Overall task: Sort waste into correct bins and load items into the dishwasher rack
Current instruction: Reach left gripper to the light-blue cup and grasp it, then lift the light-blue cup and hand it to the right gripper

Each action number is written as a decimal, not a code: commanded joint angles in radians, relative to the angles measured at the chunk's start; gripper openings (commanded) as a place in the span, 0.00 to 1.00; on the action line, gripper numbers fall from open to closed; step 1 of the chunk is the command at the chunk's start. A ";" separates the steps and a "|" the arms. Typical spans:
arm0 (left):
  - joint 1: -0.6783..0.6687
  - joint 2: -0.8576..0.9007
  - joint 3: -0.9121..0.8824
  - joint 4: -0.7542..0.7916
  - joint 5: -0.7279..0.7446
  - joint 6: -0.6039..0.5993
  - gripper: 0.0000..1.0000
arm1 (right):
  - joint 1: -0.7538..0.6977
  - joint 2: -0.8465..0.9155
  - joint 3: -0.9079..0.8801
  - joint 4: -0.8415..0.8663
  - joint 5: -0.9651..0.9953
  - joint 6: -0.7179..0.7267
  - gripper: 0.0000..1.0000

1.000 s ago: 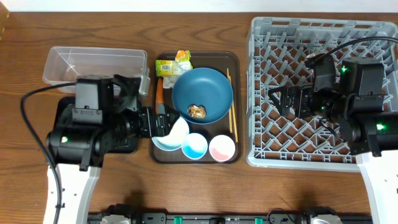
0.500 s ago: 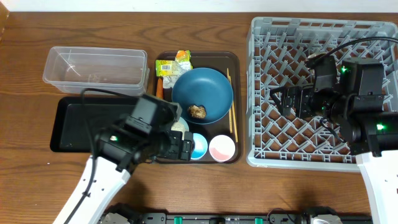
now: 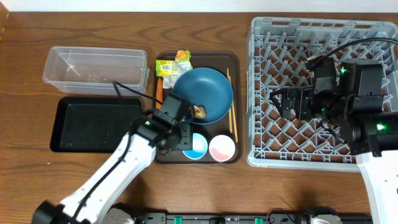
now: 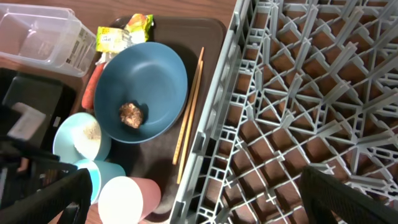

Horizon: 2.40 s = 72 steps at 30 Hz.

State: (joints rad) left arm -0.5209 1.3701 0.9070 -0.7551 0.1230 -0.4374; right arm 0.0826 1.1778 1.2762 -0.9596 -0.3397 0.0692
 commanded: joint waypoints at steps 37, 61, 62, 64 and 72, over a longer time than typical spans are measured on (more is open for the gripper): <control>0.127 -0.313 0.055 0.205 0.458 0.044 0.06 | -0.018 -0.003 0.021 0.016 -0.255 -0.018 0.88; 0.185 -0.156 0.055 0.918 1.205 -0.111 0.06 | 0.148 -0.003 0.021 0.051 -0.872 -0.303 0.72; 0.185 -0.156 0.055 0.918 1.205 -0.111 0.06 | 0.156 -0.003 0.021 0.051 -0.864 -0.303 0.68; 0.185 -0.156 0.055 0.918 1.205 -0.111 0.06 | 0.166 -0.003 0.021 0.051 -0.842 -0.303 0.59; 0.185 -0.156 0.055 0.919 1.184 -0.111 0.98 | 0.164 -0.008 0.022 0.050 -0.689 -0.246 0.38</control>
State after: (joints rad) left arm -0.3370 1.2213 0.9447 0.1600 1.3201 -0.5373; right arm 0.2436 1.1770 1.2789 -0.9089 -1.1370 -0.2192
